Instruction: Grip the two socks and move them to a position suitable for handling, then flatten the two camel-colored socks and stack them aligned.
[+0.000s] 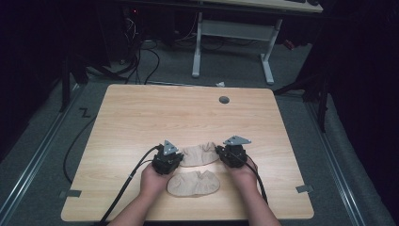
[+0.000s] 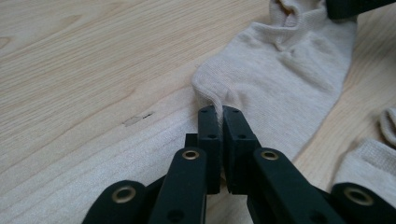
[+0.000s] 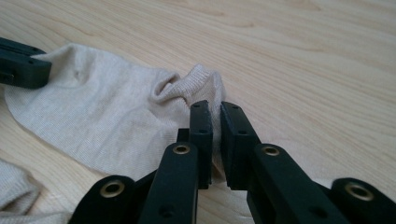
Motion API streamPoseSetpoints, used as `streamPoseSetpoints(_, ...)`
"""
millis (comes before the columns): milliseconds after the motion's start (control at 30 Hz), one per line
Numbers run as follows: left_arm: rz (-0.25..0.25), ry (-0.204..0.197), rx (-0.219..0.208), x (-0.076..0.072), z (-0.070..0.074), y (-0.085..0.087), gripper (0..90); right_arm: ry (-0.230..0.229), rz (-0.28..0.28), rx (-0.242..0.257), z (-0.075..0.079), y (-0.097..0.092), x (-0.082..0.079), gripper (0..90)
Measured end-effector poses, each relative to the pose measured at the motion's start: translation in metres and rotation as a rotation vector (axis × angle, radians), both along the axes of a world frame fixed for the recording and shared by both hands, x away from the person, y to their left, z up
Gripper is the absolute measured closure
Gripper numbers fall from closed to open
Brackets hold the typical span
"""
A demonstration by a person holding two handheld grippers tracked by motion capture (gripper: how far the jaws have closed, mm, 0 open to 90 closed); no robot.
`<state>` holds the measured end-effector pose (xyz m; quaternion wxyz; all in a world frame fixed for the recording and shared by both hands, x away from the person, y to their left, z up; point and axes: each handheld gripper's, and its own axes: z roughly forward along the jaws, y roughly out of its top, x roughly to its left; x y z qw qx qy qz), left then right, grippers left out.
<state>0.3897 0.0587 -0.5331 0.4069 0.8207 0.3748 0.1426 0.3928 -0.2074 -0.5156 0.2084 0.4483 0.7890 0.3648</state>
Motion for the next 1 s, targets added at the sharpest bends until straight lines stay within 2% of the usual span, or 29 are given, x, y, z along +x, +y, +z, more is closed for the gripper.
streamPoseSetpoints(267, 0.009, -0.034, -0.040, -0.002, 0.004, 0.006, 86.7, -0.024, 0.023, -0.012, 0.003, 0.009, -0.001, 84.1)
streamPoseSetpoints(367, 0.026, -0.012, -0.068, 0.001, 0.008, 0.010, 86.7, -0.026, 0.025, -0.013, 0.003, 0.010, -0.002, 84.1)
streamPoseSetpoints(500, 0.025, -0.005, -0.060, 0.001, 0.011, 0.015, 86.7, -0.045, 0.029, -0.016, 0.006, 0.012, -0.006, 84.1)
streamPoseSetpoints(767, 0.033, -0.027, -0.066, -0.005, 0.024, 0.024, 86.9, -0.069, 0.050, -0.010, 0.012, 0.018, -0.009, 84.0)
streamPoseSetpoints(1000, 0.015, -0.043, -0.046, -0.010, 0.027, 0.024, 87.3, -0.067, 0.053, -0.011, 0.013, 0.018, -0.011, 84.0)
